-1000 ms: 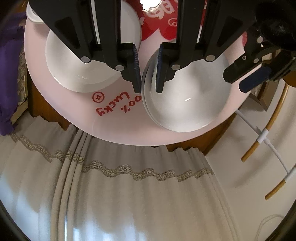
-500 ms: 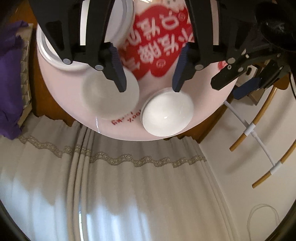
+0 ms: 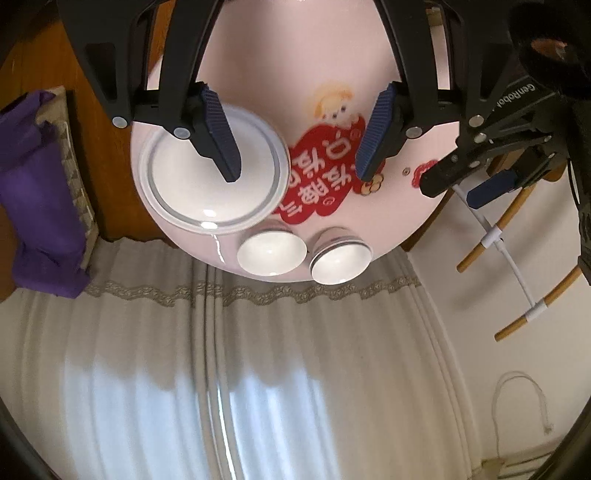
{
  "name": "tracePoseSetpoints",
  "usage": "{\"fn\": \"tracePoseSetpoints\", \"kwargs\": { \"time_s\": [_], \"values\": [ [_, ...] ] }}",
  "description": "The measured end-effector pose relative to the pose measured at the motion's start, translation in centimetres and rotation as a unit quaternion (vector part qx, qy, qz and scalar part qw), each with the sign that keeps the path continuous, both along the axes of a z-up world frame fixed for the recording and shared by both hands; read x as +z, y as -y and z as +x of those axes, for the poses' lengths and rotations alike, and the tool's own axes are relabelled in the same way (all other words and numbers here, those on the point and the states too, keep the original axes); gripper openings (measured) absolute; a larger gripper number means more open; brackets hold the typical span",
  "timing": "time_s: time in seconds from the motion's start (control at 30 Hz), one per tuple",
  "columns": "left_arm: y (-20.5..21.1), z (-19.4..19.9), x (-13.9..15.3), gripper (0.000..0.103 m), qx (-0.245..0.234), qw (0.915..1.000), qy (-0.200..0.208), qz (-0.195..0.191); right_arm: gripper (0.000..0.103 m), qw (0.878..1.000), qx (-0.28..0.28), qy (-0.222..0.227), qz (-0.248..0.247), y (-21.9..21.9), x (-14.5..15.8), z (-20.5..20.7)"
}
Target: Organize plates and bowls
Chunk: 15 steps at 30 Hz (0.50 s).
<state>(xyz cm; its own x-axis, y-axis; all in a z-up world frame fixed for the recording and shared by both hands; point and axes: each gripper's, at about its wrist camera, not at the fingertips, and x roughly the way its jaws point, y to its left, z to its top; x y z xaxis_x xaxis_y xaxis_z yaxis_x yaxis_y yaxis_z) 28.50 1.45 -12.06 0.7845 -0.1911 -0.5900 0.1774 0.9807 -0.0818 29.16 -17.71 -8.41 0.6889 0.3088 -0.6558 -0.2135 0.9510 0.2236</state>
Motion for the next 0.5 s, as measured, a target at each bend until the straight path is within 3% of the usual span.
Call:
{"fn": "tracePoseSetpoints", "kwargs": {
  "time_s": [0.27,0.5],
  "values": [
    [-0.5,-8.9,-0.9,0.083,0.0,0.9997,0.023,-0.009,0.07,0.999,-0.021,0.018,0.027,2.2,-0.3,-6.1],
    [-0.4,-8.7,-1.5,0.091,-0.009,0.9998,0.015,-0.012,0.07,0.998,-0.04,0.027,0.035,3.7,-1.8,-6.5]
  ]
}}
